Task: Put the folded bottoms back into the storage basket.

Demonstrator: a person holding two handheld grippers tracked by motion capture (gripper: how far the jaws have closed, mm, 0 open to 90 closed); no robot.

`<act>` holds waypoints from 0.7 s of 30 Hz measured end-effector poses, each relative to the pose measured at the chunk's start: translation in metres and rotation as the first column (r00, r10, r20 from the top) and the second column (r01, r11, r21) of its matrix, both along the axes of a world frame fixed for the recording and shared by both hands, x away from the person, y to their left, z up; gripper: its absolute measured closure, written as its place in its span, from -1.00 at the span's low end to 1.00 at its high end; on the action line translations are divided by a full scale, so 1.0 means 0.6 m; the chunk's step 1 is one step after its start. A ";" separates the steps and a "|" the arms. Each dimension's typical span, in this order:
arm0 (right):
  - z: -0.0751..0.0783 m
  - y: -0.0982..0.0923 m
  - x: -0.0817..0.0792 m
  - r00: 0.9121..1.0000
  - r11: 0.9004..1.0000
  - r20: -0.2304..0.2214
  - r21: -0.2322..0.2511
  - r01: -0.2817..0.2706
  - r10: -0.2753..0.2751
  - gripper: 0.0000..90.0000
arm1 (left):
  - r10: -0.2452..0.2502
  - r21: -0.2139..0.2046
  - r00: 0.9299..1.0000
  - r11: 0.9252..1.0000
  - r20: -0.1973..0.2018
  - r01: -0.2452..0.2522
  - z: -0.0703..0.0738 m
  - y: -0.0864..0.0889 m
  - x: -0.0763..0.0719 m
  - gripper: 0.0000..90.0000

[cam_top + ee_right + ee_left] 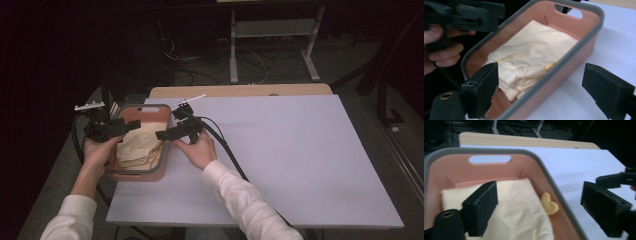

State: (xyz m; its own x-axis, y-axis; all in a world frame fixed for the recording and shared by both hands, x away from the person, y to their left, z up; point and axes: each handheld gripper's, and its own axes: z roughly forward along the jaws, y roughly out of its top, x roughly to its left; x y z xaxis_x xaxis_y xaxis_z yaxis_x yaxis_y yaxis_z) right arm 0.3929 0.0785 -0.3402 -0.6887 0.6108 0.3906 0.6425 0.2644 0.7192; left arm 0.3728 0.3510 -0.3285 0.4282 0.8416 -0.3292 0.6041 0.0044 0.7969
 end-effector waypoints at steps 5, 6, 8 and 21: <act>0.006 -0.022 -0.004 1.000 1.000 0.018 -0.014 -0.005 0.005 -0.82 | -0.023 0.001 1.000 1.000 0.010 0.023 0.007 -0.015 -0.007 -0.84; 0.007 -0.034 -0.005 1.000 1.000 0.019 -0.011 -0.006 0.006 -0.87 | -0.034 0.009 0.999 0.999 0.017 0.034 0.010 -0.022 -0.010 -0.87; 0.008 -0.046 -0.006 1.000 1.000 0.019 -0.015 -0.004 0.005 -0.94 | -0.043 0.011 0.999 0.999 0.020 0.043 0.012 -0.030 -0.013 -0.91; 0.005 -0.122 -0.017 0.999 0.999 0.042 -0.036 0.007 -0.005 -1.00 | -0.124 0.039 0.991 0.992 0.043 0.122 0.014 -0.079 -0.032 -1.00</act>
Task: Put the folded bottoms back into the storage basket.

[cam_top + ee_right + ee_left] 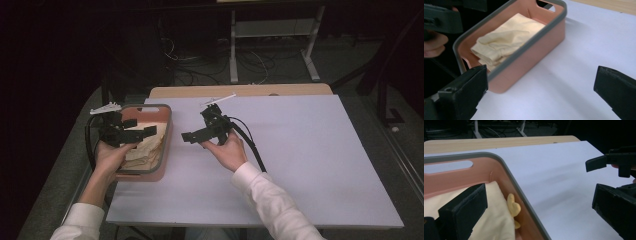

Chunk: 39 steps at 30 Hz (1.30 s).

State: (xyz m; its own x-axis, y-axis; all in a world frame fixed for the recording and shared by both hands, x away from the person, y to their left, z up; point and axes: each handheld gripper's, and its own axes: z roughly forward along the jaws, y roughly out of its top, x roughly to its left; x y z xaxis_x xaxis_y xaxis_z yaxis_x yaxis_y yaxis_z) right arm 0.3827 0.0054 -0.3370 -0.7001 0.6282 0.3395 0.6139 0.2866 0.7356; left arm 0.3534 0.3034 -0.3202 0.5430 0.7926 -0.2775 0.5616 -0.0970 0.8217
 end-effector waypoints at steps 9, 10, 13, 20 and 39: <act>-0.005 -0.042 -0.015 0.998 1.000 0.060 -0.012 0.006 -0.005 -1.00 | -0.036 0.022 0.999 0.999 0.035 0.035 -0.003 -0.030 -0.018 -1.00; -0.005 -0.047 -0.017 0.998 1.000 0.064 -0.010 0.006 -0.005 -1.00 | -0.041 0.018 0.998 0.999 0.039 0.040 -0.004 -0.034 -0.021 -1.00; -0.008 -0.061 -0.021 0.998 1.000 0.063 -0.004 0.002 -0.002 -1.00 | -0.051 0.019 0.998 0.999 0.048 0.050 -0.005 -0.044 -0.027 -1.00; -0.015 -0.086 -0.028 0.998 1.000 0.068 -0.004 -0.008 0.008 -1.00 | -0.067 0.021 0.995 0.998 0.070 0.066 -0.008 -0.058 -0.038 -1.00; -0.036 -0.161 -0.056 0.994 1.000 0.106 -0.001 0.011 -0.011 -1.00 | -0.101 0.049 0.989 0.994 0.104 0.096 -0.030 -0.096 -0.072 -1.00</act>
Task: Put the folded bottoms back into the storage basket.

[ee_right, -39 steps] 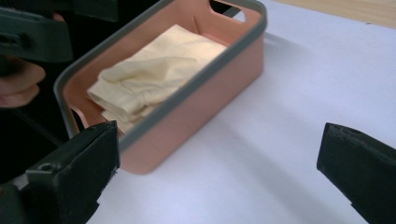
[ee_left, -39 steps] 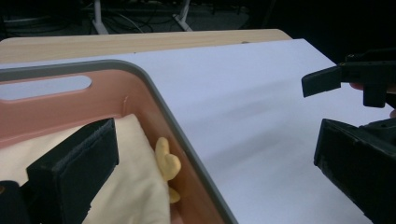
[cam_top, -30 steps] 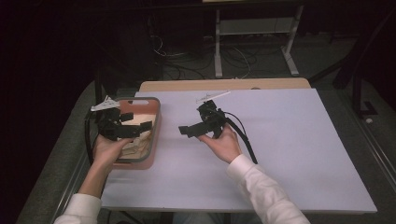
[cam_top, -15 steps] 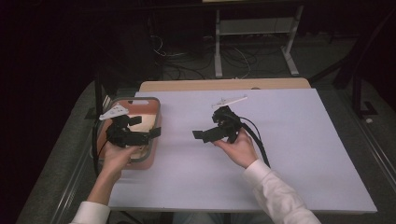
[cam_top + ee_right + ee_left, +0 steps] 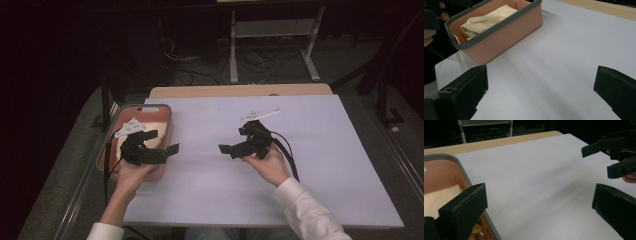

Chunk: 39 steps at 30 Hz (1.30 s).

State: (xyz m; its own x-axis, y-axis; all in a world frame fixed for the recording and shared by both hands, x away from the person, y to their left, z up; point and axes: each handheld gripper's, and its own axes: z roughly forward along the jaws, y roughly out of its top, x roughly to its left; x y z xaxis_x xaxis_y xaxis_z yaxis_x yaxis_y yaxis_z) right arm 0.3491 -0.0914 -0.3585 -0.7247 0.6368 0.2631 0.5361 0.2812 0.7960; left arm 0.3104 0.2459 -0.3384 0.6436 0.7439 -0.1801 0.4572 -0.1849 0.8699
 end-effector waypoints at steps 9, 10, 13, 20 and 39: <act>-0.009 -0.042 -0.017 1.000 1.000 0.017 0.013 0.021 -0.022 -1.00 | -0.012 0.011 1.000 1.000 0.006 0.012 -0.012 -0.015 -0.010 -1.00; -0.011 -0.046 -0.018 1.000 1.000 0.021 0.014 0.022 -0.022 -1.00 | -0.014 0.013 1.000 1.000 0.007 0.013 -0.013 -0.017 -0.012 -1.00; -0.018 -0.059 -0.023 0.999 0.999 0.016 0.023 0.032 -0.033 -1.00 | -0.016 0.017 1.000 1.000 0.011 0.016 -0.017 -0.020 -0.015 -1.00; -0.031 -0.086 -0.032 0.999 0.998 0.007 0.032 0.046 -0.046 -1.00 | -0.024 0.027 1.000 0.999 -0.002 0.024 -0.032 -0.028 -0.025 -1.00; -0.063 -0.161 -0.076 0.997 0.998 0.044 0.040 0.054 -0.056 -1.00 | -0.094 0.092 0.995 0.991 -0.012 0.095 -0.069 -0.061 -0.052 -1.00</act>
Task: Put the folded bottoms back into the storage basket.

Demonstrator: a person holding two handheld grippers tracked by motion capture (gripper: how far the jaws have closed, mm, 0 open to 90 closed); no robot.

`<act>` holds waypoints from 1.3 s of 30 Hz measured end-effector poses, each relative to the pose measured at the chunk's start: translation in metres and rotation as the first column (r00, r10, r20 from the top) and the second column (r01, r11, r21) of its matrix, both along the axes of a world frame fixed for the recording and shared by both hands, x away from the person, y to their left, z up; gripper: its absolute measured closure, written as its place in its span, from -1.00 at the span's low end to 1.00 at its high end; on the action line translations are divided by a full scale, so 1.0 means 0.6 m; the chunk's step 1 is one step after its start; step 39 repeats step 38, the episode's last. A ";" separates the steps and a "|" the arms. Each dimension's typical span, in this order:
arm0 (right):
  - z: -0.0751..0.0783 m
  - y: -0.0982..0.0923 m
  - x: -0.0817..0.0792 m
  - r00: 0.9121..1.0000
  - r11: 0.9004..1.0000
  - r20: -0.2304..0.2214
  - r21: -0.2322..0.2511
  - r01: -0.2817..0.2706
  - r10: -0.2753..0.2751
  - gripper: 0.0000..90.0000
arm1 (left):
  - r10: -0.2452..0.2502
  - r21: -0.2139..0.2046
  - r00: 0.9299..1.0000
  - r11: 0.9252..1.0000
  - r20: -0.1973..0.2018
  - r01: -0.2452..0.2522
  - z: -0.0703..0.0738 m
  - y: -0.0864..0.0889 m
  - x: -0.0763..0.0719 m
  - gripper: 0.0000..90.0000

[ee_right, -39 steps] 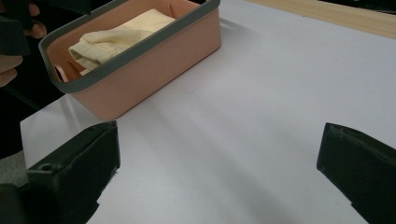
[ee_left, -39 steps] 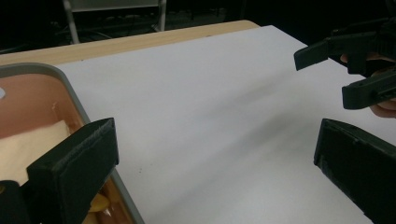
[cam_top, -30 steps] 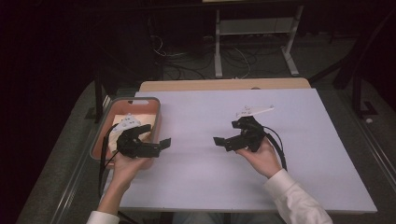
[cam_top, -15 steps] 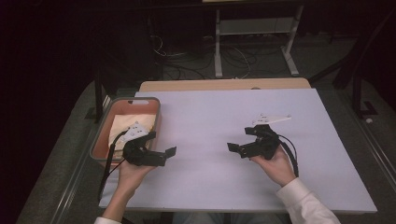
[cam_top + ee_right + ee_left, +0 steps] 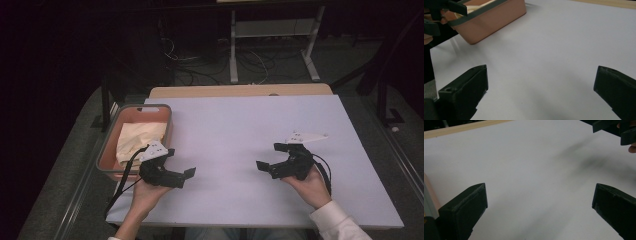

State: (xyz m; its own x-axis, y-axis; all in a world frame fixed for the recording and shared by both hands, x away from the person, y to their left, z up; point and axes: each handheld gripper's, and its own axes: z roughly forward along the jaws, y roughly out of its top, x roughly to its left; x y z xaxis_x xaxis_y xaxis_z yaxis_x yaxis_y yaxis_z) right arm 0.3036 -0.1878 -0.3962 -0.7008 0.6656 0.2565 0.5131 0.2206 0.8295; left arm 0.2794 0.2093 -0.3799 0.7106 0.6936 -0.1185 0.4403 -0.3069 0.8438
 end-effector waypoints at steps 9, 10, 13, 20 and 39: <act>-0.015 -0.031 -0.023 1.000 1.000 0.018 0.018 -0.003 0.002 -1.00 | -0.032 0.045 0.999 0.998 -0.015 0.033 -0.023 -0.006 -0.011 -1.00; -0.016 -0.035 -0.026 1.000 1.000 0.021 0.022 -0.001 0.000 -1.00 | -0.036 0.053 0.999 0.998 -0.014 0.037 -0.025 -0.007 -0.013 -1.00; -0.021 -0.047 -0.033 1.000 1.000 0.023 0.029 0.006 -0.006 -1.00 | -0.054 0.055 0.998 0.997 -0.016 0.055 -0.031 -0.009 -0.018 -1.00; -0.029 -0.070 -0.045 0.999 1.000 0.036 0.018 -0.003 0.003 -1.00 | -0.074 0.060 0.997 0.995 -0.017 0.075 -0.040 -0.008 -0.023 -1.00; -0.047 -0.131 -0.076 0.997 0.999 0.065 -0.018 0.048 -0.047 -1.00 | -0.072 0.052 0.997 0.996 -0.020 0.073 -0.051 -0.003 -0.028 -1.00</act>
